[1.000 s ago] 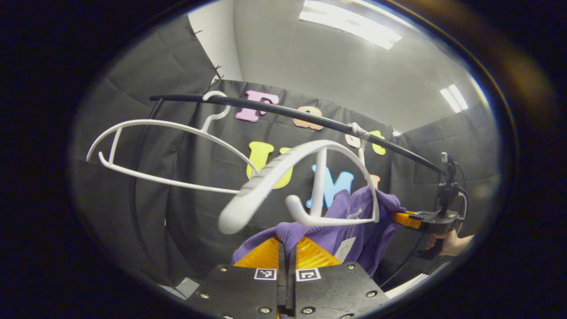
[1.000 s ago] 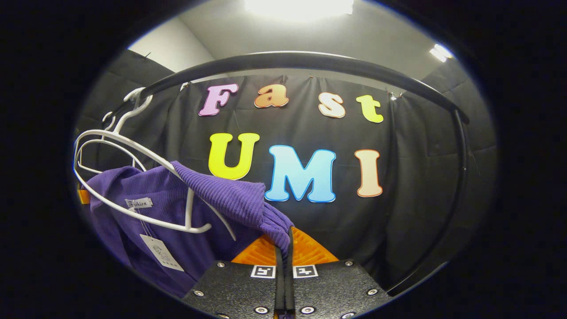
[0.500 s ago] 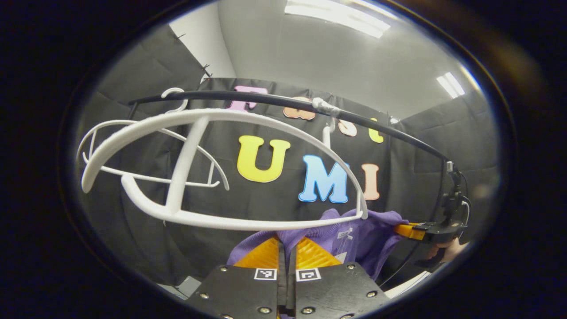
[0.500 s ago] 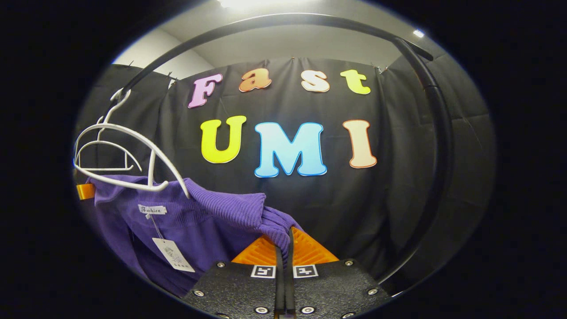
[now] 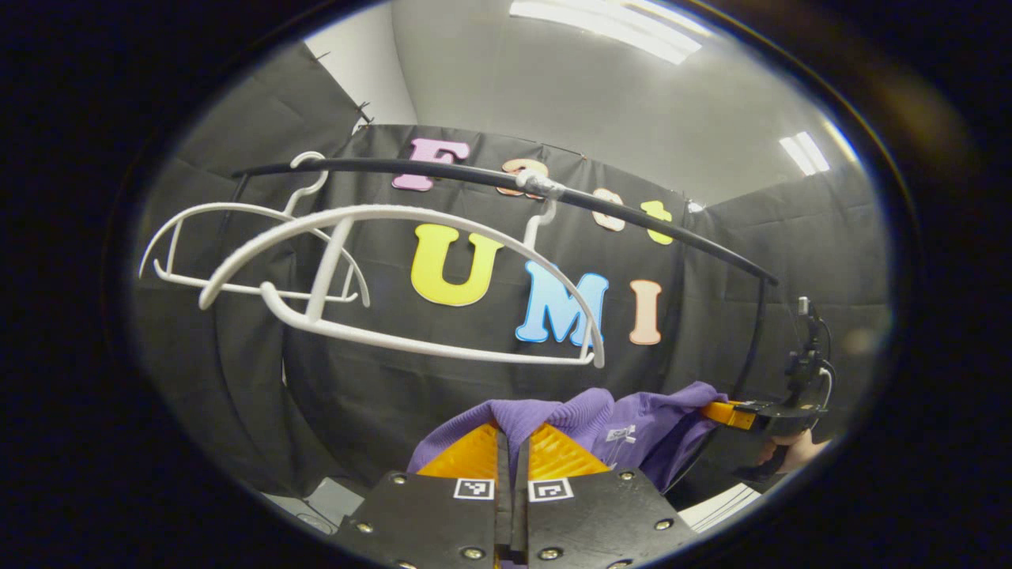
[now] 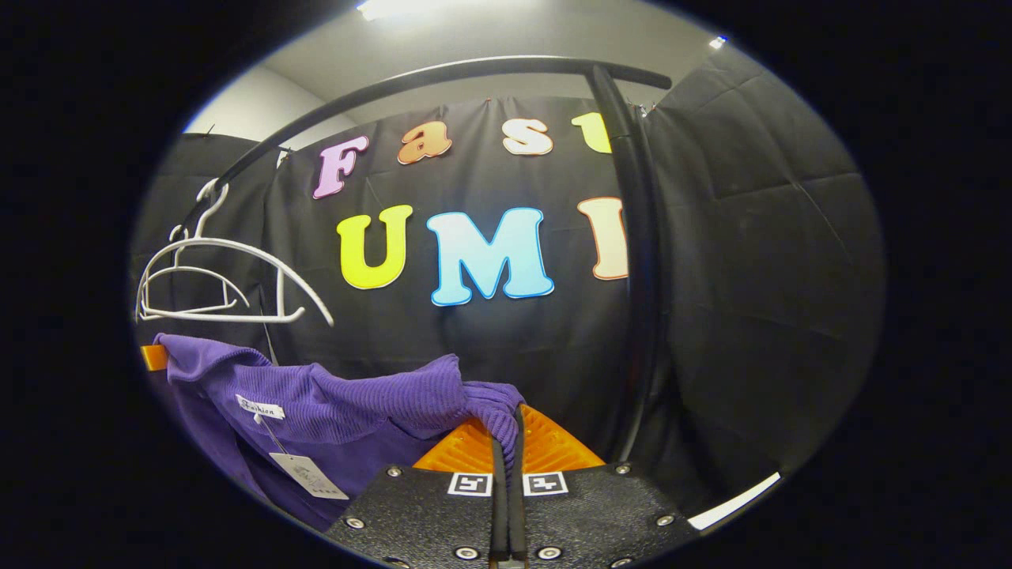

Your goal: Grasp the clothes on the hanger with both hands and then place them into the laundry hamper below.

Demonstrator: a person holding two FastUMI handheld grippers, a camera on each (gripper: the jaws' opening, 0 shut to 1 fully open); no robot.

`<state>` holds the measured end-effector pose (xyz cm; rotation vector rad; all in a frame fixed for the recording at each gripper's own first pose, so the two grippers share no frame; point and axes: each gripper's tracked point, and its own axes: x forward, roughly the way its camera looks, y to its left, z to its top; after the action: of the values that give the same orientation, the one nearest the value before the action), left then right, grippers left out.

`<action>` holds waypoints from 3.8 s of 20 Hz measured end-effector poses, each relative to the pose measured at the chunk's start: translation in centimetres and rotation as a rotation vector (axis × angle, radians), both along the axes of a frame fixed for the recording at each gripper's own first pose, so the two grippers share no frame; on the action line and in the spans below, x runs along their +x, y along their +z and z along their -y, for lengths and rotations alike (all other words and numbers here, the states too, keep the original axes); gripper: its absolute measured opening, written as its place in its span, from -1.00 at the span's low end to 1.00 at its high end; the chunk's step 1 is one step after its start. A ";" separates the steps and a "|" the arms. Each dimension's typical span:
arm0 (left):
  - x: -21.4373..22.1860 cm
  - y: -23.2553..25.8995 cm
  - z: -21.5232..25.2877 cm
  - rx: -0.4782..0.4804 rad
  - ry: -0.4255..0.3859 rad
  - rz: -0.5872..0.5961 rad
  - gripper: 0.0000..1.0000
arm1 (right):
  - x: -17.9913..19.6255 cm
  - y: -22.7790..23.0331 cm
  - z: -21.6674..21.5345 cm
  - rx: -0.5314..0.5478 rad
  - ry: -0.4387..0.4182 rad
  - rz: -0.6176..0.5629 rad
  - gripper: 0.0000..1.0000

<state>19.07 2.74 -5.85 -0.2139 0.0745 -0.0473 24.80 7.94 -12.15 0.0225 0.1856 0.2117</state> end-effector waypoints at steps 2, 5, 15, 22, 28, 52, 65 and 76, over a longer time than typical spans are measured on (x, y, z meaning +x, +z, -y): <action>-1.6 -0.4 -0.5 0.002 0.004 -0.025 -0.99 | -2.3 0.5 -0.3 0.012 0.009 0.003 -0.99; -4.3 -0.8 -1.3 -0.018 -0.030 -0.036 -0.99 | -4.4 0.5 -1.1 -0.014 -0.010 0.002 -1.00; -15.8 -8.7 -7.4 0.012 -0.117 -0.163 -0.99 | -21.4 -3.5 -5.7 -0.103 -0.057 -0.140 -1.00; -19.8 -17.8 -9.5 0.041 -0.101 -0.327 -0.99 | -26.6 -12.3 -8.9 -0.093 -0.030 -0.358 -0.99; -20.8 -23.6 -7.1 0.046 -0.150 -0.425 -0.99 | -30.1 -19.0 -10.3 -0.051 -0.045 -0.530 -0.99; -18.7 -37.2 -2.4 0.114 -0.267 -0.637 -0.99 | -32.1 -29.2 -10.2 -0.084 -0.105 -0.732 -0.94; -21.2 -37.1 -2.9 0.107 -0.208 -0.716 -0.47 | -33.8 -27.2 -11.8 -0.058 0.029 -0.752 0.21; -21.0 -26.8 -4.7 0.174 0.009 -0.617 0.93 | -28.5 -18.6 -4.1 -0.028 0.005 -0.519 0.90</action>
<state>-1.92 7.41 -32.61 -0.0487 0.6894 0.0361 -3.74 12.04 -30.78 0.0493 0.7062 0.2051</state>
